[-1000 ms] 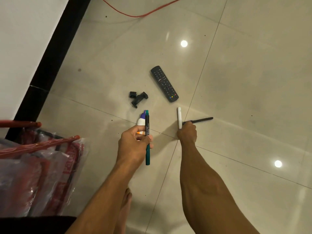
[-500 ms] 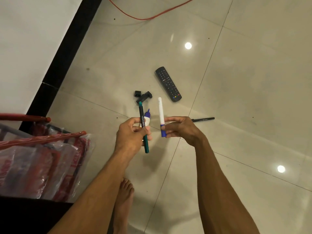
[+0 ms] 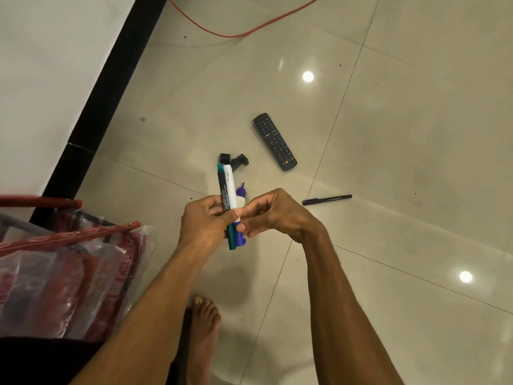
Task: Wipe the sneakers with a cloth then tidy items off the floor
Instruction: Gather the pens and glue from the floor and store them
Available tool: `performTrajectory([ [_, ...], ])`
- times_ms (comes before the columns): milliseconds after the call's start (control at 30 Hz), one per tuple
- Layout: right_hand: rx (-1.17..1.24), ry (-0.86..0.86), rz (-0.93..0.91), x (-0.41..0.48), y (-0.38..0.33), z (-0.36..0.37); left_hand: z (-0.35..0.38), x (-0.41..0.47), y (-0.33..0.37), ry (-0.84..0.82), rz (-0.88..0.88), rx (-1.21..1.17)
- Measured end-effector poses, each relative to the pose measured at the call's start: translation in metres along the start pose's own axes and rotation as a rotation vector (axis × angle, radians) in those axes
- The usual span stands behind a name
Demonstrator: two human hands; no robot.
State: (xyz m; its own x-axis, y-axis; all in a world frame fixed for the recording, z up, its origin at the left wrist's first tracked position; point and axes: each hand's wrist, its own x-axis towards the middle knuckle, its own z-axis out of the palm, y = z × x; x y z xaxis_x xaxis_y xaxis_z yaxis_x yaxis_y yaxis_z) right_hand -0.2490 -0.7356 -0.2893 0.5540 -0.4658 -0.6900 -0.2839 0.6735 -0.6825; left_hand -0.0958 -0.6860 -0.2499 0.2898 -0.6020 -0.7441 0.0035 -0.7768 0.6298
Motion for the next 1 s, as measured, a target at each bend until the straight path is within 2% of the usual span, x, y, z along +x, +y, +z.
performTrajectory([
  [67,-0.008,0.005,0.027,-0.004,0.003,-0.009,-0.001,0.002,-0.001,-0.007,-0.004,-0.001],
  [100,-0.008,0.063,0.044,-0.003,0.008,-0.018,0.0,0.003,-0.002,-0.011,-0.011,-0.009],
  [167,-0.061,0.284,0.094,0.007,0.03,-0.042,0.003,0.003,-0.001,-0.027,-0.027,-0.024],
  [267,-0.266,0.687,0.283,0.031,0.078,-0.078,0.01,0.003,-0.002,-0.065,-0.037,-0.018],
  [367,-0.273,0.916,0.332,0.042,0.1,-0.096,0.014,0.005,-0.002,-0.089,-0.043,0.001],
  [533,-0.303,0.891,0.32,0.05,0.102,-0.11,0.016,0.006,-0.004,-0.097,-0.055,-0.011],
  [733,-0.377,0.958,0.472,0.06,0.108,-0.107,0.019,0.007,-0.009,-0.093,-0.063,-0.004],
  [900,-0.587,0.959,0.467,0.058,0.12,-0.088,0.016,0.005,-0.01,-0.081,-0.055,0.016],
  [1000,-0.565,0.977,0.46,0.053,0.127,-0.078,0.014,0.005,-0.01,-0.079,-0.052,0.015],
])
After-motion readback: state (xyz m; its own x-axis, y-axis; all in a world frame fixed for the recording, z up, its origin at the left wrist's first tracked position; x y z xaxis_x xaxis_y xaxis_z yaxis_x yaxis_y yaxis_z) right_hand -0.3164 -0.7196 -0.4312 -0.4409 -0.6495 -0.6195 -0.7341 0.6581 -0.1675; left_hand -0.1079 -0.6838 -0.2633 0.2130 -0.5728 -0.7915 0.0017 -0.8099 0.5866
